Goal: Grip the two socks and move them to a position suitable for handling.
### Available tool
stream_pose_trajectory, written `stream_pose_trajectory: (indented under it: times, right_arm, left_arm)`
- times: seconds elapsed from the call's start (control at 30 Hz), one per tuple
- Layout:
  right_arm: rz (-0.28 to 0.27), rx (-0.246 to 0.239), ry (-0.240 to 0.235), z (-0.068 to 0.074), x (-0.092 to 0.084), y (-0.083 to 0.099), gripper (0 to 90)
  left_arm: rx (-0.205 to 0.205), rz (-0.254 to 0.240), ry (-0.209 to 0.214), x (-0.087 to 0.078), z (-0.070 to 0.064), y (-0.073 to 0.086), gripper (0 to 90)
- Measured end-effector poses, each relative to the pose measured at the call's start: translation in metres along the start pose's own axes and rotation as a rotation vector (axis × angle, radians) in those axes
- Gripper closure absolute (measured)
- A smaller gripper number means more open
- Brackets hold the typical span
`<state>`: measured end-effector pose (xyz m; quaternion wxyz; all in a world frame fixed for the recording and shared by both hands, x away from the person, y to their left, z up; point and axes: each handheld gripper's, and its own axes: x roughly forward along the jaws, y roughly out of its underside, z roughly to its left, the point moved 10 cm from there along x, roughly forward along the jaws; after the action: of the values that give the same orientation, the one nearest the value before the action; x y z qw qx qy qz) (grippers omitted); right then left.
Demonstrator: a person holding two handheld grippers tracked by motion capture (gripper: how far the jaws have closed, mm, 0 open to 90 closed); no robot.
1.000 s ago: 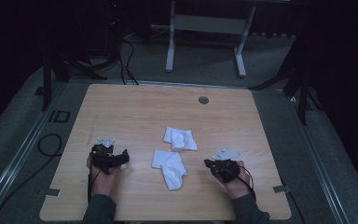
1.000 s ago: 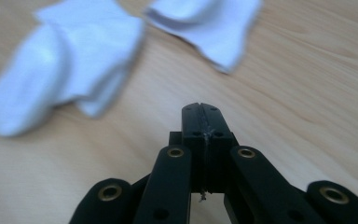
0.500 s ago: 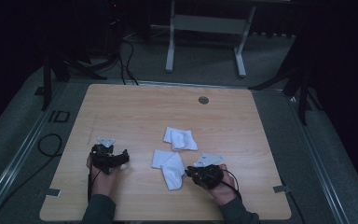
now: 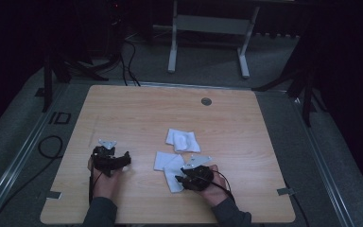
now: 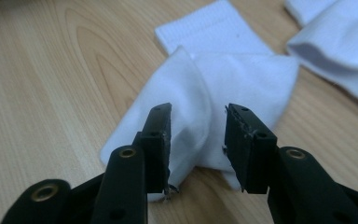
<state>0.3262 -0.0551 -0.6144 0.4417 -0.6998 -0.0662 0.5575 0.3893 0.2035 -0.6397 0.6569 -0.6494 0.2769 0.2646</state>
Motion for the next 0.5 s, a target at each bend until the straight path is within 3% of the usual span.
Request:
stream_pose_trajectory:
  times: [0.13, 0.33, 0.5]
  right_arm:
    - [0.020, -0.004, -0.033, 0.008, 0.005, 0.003, 66.0]
    - [0.029, 0.009, -0.066, 0.016, 0.007, 0.003, 86.8]
    - [0.017, 0.015, -0.070, 0.018, 0.004, 0.001, 88.0]
  left_arm:
    - [0.000, 0.000, 0.000, 0.000, 0.000, 0.000, 12.7]
    - [0.000, 0.000, 0.000, 0.000, 0.000, 0.000, 12.7]
    - [0.000, 0.000, 0.000, 0.000, 0.000, 0.000, 12.7]
